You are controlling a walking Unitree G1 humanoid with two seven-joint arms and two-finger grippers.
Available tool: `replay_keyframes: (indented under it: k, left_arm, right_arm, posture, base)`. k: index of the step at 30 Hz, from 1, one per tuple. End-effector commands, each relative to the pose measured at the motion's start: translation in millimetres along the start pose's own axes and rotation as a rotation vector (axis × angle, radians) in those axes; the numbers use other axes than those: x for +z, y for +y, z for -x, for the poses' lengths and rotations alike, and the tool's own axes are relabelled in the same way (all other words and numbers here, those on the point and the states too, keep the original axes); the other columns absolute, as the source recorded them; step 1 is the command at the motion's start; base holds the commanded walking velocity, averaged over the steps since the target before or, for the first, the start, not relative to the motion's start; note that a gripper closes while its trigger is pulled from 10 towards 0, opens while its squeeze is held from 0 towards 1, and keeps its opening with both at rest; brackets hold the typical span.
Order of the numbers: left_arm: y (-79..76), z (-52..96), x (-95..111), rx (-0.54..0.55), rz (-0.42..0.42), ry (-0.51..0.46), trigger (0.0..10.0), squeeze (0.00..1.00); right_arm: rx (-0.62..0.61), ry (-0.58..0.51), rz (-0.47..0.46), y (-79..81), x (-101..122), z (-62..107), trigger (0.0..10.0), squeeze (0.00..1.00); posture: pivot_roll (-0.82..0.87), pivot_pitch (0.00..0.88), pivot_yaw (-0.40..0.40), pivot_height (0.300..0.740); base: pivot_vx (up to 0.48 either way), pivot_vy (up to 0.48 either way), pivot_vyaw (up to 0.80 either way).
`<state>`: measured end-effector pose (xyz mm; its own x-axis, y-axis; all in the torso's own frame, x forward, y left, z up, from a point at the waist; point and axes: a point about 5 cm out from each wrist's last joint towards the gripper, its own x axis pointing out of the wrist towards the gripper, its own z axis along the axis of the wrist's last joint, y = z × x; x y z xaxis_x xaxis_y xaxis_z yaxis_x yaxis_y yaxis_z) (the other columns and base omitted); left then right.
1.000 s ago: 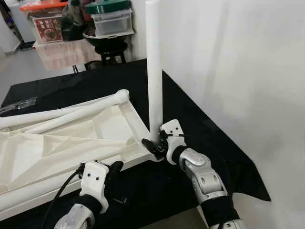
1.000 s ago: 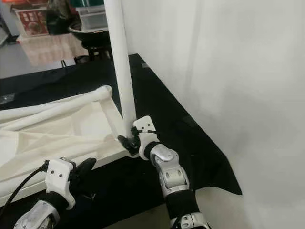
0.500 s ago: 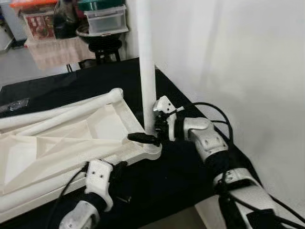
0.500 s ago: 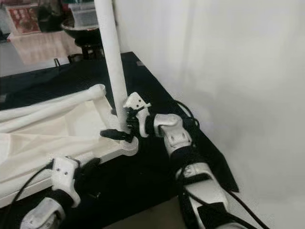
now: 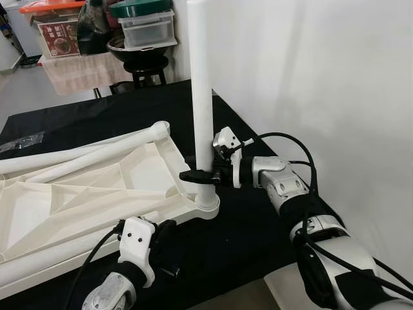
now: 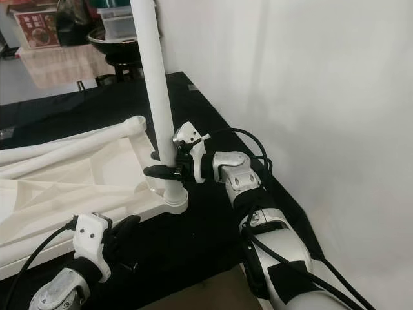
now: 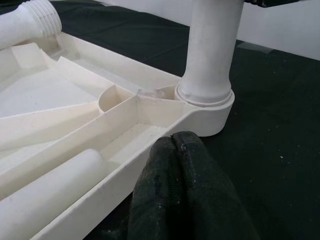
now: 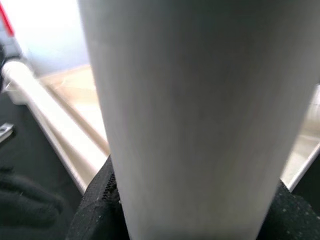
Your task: Building children table
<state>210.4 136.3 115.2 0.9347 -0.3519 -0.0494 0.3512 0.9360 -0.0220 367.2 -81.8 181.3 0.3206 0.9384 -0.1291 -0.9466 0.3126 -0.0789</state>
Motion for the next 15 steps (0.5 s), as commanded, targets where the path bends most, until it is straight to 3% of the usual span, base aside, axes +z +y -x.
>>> replay_keyframes:
  k: [1,2,3,4,6,7,8,9,10,14,15]
  left_arm:
    - [1.2,1.6,-3,-0.002,0.013,0.018,10.0,0.00]
    - [2.5,2.0,-2,0.000,0.014,0.017,10.0,0.00]
    - [2.5,2.0,-2,0.000,0.014,0.017,10.0,0.00]
    - [4.2,2.3,-2,0.006,0.012,0.016,10.0,0.00]
    - [4.2,2.3,-2,0.006,0.012,0.016,10.0,0.00]
    - [5.3,2.3,-1,0.011,0.010,0.015,10.0,0.00]
    - [5.3,2.3,-1,0.011,0.010,0.015,10.0,0.00]
    - [6.5,1.8,-2,0.014,0.006,0.017,10.0,0.00]
    - [7.0,0.8,-2,0.017,0.001,0.020,10.0,0.00]
    - [7.7,-1.2,-2,0.010,0.007,0.025,10.0,0.00]
    - [8.0,-2.0,-2,0.019,0.003,0.024,10.0,0.00]
  right_arm:
    - [-0.048,0.016,-0.016,5.5,-11,0.4,0.0,0.00]
    - [-0.125,0.035,-0.021,14.9,-20,1.3,0.0,0.00]
    - [-0.125,0.035,-0.021,14.9,-20,1.3,0.0,0.00]
    - [-0.471,0.067,-0.017,20.7,-31,-0.7,0.0,0.00]
    - [-0.471,0.067,-0.017,20.7,-31,-0.7,0.0,0.00]
    - [-0.671,0.063,-0.059,36.9,-39,0.4,0.0,0.00]
    - [-0.671,0.063,-0.059,36.9,-39,0.4,0.0,0.00]
    - [-0.688,0.048,-0.018,52.6,-36,-6.3,0.0,0.00]
    - [-0.666,0.042,-0.025,56.3,-35,-12.6,0.0,0.00]
    - [-0.548,0.067,-0.038,58.3,-40,-26.6,0.0,0.00]
    - [-0.542,0.091,-0.034,57.7,-44,-31.2,6.1,0.00]
  posture:
    - [-0.02,0.037,0.011,0.740]
    - [-0.03,0.044,0.010,0.740]
    - [-0.03,0.044,0.010,0.740]
    - [-0.04,0.051,0.011,0.740]
    - [-0.04,0.051,0.011,0.740]
    - [-0.04,0.049,0.011,0.740]
    - [-0.04,0.049,0.011,0.740]
    - [-0.06,0.041,0.029,0.740]
    - [-0.04,0.033,0.017,0.740]
    - [-0.03,0.029,0.004,0.740]
    - [-0.03,0.028,0.003,0.740]
  base:
    - [0.000,0.000,0.00]
    - [0.000,0.000,0.00]
    - [0.000,0.000,0.00]
    - [0.000,0.000,0.00]
    - [0.000,0.000,0.00]
    - [0.000,0.000,0.00]
    - [0.000,0.000,0.00]
    - [0.000,0.000,0.00]
    - [0.000,0.000,0.00]
    - [0.000,0.000,0.00]
    - [0.000,0.000,0.00]
